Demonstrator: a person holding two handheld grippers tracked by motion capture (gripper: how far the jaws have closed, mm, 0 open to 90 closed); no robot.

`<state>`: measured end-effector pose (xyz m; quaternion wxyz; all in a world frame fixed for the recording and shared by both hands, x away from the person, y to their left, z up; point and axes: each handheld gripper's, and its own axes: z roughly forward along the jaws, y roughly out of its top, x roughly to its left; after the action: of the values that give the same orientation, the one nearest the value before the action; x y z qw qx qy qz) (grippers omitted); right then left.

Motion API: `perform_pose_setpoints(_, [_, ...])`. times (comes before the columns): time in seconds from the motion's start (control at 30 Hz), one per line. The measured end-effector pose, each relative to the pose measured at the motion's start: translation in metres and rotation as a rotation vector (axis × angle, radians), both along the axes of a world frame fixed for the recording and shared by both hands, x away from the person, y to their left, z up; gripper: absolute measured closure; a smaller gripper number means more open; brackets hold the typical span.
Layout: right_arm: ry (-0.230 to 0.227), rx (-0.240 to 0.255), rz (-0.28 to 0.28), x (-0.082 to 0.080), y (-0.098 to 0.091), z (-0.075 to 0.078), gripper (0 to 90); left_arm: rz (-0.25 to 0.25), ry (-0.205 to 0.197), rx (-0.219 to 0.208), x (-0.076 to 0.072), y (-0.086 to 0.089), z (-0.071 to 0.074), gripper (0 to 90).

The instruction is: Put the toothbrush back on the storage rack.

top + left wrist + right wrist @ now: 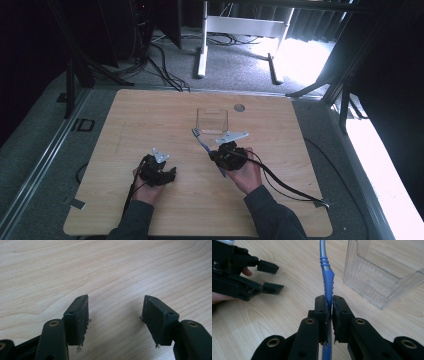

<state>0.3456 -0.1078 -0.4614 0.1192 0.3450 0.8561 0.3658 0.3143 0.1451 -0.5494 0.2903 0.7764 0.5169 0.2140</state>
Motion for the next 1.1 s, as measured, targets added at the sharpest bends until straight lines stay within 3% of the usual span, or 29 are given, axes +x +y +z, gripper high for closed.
perform_pose_setpoints(1.1, [-0.082,0.055,-0.014,0.0037,-0.0052,0.0084,82.7,-0.005,0.010,0.003,0.0007,-0.0005,-0.0016,38.6])
